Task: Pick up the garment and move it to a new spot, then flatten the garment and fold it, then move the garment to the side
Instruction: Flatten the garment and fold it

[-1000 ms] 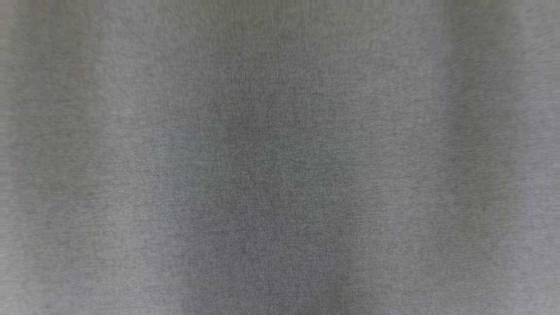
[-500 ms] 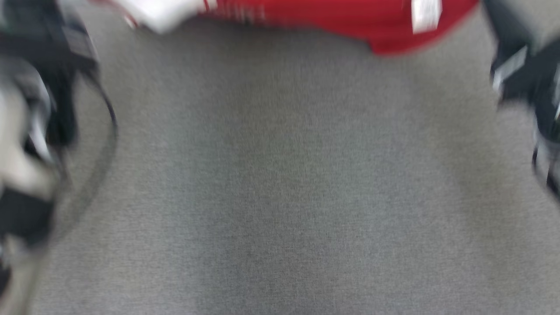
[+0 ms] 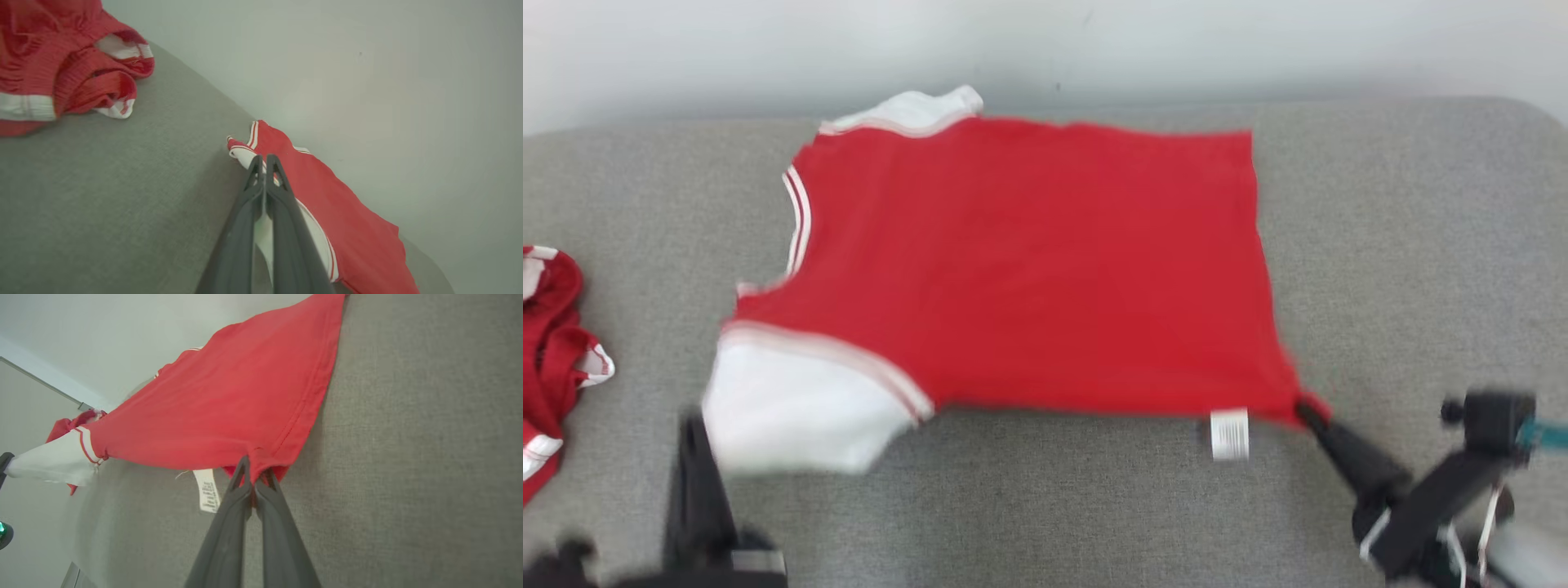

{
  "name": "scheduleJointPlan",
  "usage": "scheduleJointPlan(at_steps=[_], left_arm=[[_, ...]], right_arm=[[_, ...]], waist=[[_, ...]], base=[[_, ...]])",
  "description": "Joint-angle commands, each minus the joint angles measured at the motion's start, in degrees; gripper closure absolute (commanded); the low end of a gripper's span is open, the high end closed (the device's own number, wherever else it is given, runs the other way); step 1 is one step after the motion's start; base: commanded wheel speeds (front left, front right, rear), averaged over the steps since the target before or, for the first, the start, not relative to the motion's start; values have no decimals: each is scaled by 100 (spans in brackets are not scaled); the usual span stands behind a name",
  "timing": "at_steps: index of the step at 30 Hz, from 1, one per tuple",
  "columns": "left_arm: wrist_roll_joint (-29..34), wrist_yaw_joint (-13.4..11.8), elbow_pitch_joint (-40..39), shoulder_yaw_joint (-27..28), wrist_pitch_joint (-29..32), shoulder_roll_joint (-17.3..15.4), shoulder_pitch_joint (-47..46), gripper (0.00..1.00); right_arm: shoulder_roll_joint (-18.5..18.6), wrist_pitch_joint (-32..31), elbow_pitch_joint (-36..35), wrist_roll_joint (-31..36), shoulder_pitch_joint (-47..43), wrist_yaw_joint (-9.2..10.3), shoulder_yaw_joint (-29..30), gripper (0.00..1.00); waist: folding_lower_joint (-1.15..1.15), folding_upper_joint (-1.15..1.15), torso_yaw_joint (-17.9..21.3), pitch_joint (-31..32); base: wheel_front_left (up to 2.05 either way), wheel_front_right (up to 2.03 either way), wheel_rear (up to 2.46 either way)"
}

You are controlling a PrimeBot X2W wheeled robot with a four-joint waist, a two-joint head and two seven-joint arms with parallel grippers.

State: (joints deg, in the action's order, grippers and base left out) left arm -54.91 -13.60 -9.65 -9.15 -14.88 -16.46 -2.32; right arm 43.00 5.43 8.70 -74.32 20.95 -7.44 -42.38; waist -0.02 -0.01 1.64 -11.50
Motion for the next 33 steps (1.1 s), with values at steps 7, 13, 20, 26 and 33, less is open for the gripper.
scheduleJointPlan(at_steps=[7, 13, 20, 26, 33], left_arm=[[407, 475, 484, 186, -34, 890, 1341, 100], [559, 744, 846, 117, -32, 1114, 1960, 100], [666, 751, 886, 73, -20, 993, 2186, 100], [807, 904, 820, 16, 36, 823, 1675, 100], [959, 1156, 1268, -73, 425, 439, 361, 100]], right_arm=[[-13, 482, 349, 186, -966, -6, -204, 100], [99, 714, 411, -6, -1919, -6, -140, 100], [94, 826, 343, -39, -2339, -6, 70, 100], [-118, 845, 242, 22, -2200, -6, 312, 100], [-366, 439, 435, 36, -1451, -6, 432, 100]], waist=[[2, 1, -178, 318], [2, 1, -333, 649], [2, 1, -303, 736], [2, 1, -239, 676], [2, 1, -105, 490]], base=[[0, 0, 0], [0, 0, 0], [0, 0, 0], [0, 0, 0], [0, 0, 0]])
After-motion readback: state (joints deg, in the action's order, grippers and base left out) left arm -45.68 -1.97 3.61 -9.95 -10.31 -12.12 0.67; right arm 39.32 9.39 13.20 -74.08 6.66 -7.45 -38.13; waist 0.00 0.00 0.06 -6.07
